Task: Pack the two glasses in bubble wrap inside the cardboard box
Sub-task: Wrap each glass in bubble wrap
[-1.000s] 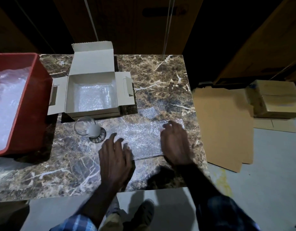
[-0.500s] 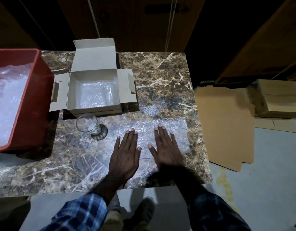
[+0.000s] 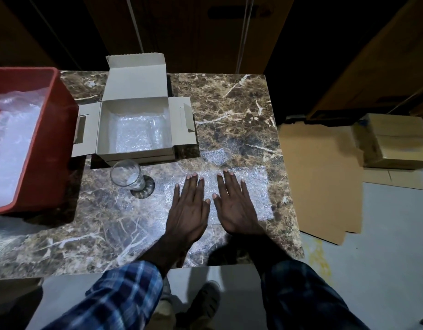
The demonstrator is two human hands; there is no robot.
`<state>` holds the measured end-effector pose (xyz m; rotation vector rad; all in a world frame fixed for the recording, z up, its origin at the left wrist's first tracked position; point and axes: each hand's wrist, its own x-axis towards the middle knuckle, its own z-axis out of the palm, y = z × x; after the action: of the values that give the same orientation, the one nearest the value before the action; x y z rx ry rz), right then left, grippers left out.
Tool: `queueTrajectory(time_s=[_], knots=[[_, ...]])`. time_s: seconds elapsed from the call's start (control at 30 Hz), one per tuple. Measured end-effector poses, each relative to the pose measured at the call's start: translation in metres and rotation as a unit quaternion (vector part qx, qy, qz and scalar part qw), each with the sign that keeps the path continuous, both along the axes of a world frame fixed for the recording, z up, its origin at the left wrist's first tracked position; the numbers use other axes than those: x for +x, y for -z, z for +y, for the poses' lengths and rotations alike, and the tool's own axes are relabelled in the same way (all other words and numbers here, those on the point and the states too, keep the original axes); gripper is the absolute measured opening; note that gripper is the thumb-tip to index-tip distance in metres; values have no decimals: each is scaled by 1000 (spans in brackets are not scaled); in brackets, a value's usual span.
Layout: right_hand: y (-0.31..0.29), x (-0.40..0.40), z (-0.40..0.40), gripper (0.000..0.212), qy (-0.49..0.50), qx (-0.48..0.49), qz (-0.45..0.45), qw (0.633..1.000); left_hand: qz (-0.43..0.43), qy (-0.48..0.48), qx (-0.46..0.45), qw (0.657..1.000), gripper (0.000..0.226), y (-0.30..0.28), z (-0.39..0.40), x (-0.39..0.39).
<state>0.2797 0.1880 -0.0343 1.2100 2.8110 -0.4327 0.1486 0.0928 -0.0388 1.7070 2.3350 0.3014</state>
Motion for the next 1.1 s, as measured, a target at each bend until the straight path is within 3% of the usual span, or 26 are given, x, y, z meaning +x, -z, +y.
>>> queueTrajectory(time_s=[0.1, 0.37, 0.47, 0.6, 0.87, 0.97, 1.1], knots=[[2, 9, 5, 65, 7, 7, -3, 1000, 21, 9, -2, 1000, 64, 6, -6, -9], [-9, 55, 31, 78, 141, -22, -23, 989, 18, -59, -4, 998, 75, 8, -18, -25], [-16, 39, 14, 76, 74, -14, -8, 997, 9, -47, 13, 999, 73, 2, -22, -24], [0, 19, -19, 67, -37, 2, 31, 999, 33, 61, 14, 998, 68, 1, -30, -5], [-3, 63, -2, 74, 63, -2, 6, 998, 35, 19, -5, 999, 78, 4, -43, -24], [-6, 69, -12, 75, 29, 7, 25, 999, 31, 40, -10, 999, 80, 0, -50, -24], [2, 58, -40, 64, -41, 28, 109, 993, 50, 136, 42, 989, 72, -2, -53, 1]])
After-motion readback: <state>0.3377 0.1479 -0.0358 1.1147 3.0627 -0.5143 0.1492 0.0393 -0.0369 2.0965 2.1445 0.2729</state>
